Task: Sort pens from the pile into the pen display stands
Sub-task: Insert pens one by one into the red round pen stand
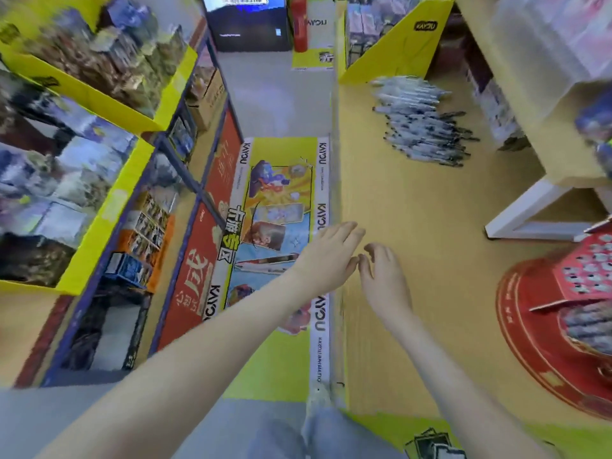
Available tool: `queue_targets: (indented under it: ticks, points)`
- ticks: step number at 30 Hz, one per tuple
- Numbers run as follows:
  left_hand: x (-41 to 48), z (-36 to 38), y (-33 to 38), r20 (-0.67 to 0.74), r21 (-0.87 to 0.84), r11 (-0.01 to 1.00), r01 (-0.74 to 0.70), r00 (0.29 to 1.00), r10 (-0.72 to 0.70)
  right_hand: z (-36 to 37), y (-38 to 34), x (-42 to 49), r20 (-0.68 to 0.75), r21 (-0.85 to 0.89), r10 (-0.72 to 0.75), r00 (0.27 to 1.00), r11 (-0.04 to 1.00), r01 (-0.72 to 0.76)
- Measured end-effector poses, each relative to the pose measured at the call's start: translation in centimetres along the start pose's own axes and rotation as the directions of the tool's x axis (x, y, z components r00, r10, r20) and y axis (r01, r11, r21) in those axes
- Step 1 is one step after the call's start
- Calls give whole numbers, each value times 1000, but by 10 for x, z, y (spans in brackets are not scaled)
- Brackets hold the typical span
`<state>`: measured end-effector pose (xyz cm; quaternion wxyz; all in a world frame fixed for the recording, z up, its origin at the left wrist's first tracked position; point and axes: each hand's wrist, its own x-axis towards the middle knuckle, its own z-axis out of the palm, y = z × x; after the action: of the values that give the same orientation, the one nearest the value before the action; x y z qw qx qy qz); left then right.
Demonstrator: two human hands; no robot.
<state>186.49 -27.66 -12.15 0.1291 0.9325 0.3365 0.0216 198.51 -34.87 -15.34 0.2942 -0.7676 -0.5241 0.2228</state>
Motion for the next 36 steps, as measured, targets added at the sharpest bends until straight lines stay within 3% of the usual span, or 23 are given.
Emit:
queue_targets:
  ticks: [8,12,17,23,28,36]
  points:
    - [75,-30,-91,56,43,956,-291,956,289,40,-25,65,-119,-24,261,958,964,-265]
    - [119,-46,-138,154,108,922,-371,923,354,56,-36,96,-236,32,456,858,886,-462]
    - [185,-66,-170,195,84,894,-439,888,417,60,-47,126,-280,144,633,721,771,-621]
    - [274,-60,-184,242,44,890,-454,869,431,50,-20,179,-296,300,763,575,646,-702]
    - [351,-46,-190,319,36,904,-425,862,393,31,18,253,-287,401,817,501,577,-712]
    - [465,-26,-148,451,31,870,-493,783,428,-8,62,338,-237,554,927,290,374,-744]
